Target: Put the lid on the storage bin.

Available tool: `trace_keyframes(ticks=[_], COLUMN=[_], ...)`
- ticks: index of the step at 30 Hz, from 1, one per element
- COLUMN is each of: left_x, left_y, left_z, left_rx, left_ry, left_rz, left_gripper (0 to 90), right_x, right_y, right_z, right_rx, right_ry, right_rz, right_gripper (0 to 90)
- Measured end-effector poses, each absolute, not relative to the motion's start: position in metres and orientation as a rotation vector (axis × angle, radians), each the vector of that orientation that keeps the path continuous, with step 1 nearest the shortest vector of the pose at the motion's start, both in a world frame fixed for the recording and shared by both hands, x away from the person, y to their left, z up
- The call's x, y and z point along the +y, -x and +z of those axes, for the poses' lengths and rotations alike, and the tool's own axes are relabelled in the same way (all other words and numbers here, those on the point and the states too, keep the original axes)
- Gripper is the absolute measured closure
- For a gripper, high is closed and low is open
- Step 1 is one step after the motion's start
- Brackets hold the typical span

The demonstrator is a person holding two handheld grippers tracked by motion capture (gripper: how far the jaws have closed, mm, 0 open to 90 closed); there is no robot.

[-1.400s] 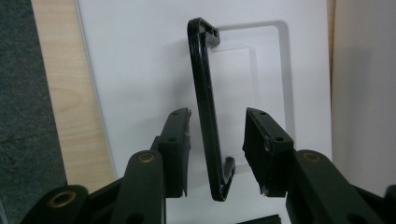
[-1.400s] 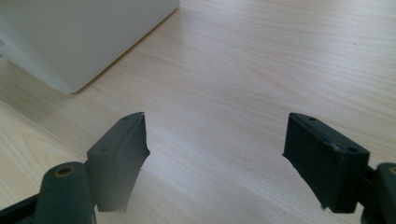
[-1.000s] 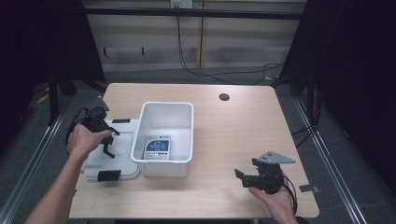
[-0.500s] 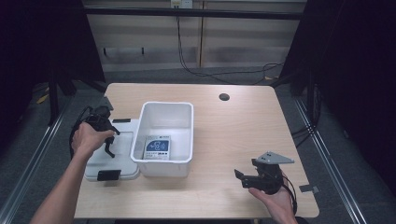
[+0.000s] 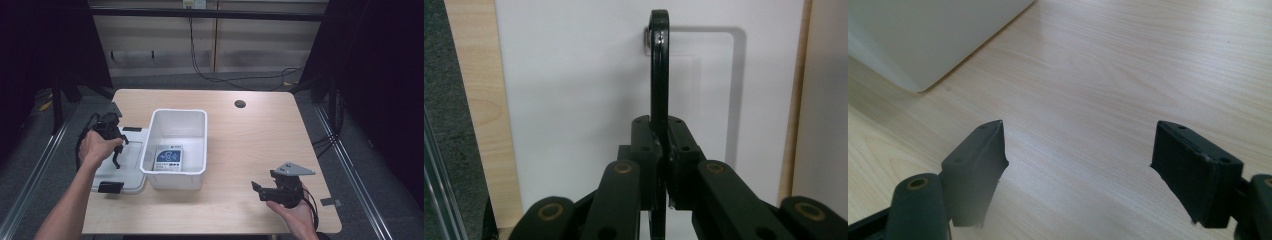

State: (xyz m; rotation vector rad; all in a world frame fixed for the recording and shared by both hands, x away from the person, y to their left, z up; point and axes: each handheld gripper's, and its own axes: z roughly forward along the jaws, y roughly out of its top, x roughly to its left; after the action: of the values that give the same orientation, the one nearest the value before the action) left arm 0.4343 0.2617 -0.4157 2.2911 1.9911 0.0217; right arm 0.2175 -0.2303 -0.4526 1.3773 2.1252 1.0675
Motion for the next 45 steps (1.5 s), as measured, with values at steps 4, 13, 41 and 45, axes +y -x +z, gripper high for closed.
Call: trace_keyframes(ticks=[4, 13, 41, 45], left_x=[0.261, 0.265, 0.277, 0.280], left_y=[-0.434, -0.431, -0.421, -0.420], left_z=[-0.414, -0.406, -0.374, -0.370], left_rx=[1.989, 1.987, 1.926, 1.924], left_ry=[-2.315, -2.308, -2.303, -2.298], left_rz=[0.019, 0.015, 0.015, 0.011], left_gripper=[84.8, 84.9, 84.8, 84.9], right_x=[-0.230, -0.230, -0.230, -0.230], right_y=[-0.217, -0.217, -0.217, -0.217], right_z=[-0.452, -0.452, -0.452, -0.452], right_rx=[2.126, 2.124, 2.127, 2.128], right_ry=[-1.379, -1.379, -1.380, -1.380], right_rz=[1.066, 1.064, 1.058, 1.058], right_gripper=[21.1, 21.1, 21.0, 21.0])
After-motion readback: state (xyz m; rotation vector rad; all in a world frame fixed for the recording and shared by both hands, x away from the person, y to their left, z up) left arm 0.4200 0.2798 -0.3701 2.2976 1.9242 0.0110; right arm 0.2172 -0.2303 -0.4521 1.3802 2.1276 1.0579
